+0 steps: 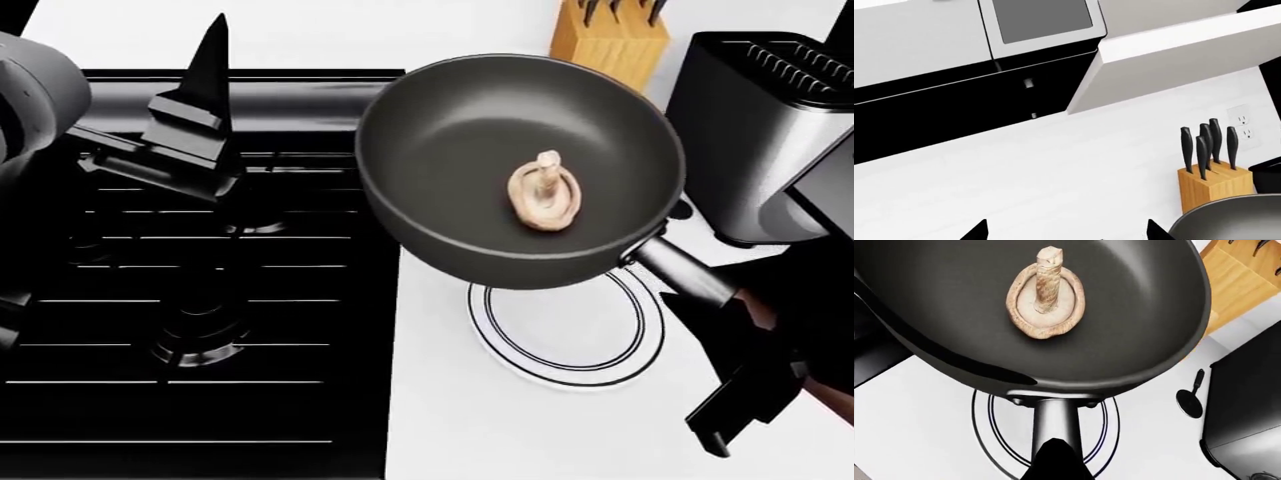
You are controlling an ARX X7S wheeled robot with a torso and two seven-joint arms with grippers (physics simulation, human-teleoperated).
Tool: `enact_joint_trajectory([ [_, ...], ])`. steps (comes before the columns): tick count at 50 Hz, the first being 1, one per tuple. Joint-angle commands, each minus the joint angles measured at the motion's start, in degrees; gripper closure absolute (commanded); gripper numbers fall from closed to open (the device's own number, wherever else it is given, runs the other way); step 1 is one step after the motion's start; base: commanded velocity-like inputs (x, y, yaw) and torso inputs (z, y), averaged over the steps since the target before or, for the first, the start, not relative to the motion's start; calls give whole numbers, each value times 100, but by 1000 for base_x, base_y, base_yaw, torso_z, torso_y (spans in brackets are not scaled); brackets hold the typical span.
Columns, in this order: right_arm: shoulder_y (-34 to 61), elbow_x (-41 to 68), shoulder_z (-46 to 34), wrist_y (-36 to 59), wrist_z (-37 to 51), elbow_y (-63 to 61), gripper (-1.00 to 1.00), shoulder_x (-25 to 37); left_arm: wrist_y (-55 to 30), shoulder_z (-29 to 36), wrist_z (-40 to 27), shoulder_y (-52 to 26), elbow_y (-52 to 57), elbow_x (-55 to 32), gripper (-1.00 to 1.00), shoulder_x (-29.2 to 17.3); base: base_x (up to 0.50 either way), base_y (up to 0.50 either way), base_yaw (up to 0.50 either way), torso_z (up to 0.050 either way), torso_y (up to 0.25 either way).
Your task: Pick up the pan and dump the vegetables in it onto the plate. Then return the pan to the stove.
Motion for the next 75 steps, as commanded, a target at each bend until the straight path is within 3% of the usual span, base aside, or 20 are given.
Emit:
enact_joint_trajectory([
  [1, 145, -218, 100, 20, -51, 29, 100, 37, 53, 23, -6, 27, -2, 18, -100, -24, 0, -160, 0, 0, 0],
  [56, 35, -499, 22, -4, -144, -22, 100, 112, 379, 27, 28, 315, 38, 140, -100, -184, 0, -185, 0, 0, 1],
  [75, 178, -749, 221, 121, -228, -425, 100, 245, 538, -74, 24, 521, 127, 125, -100, -249, 0, -24, 0, 0, 1],
])
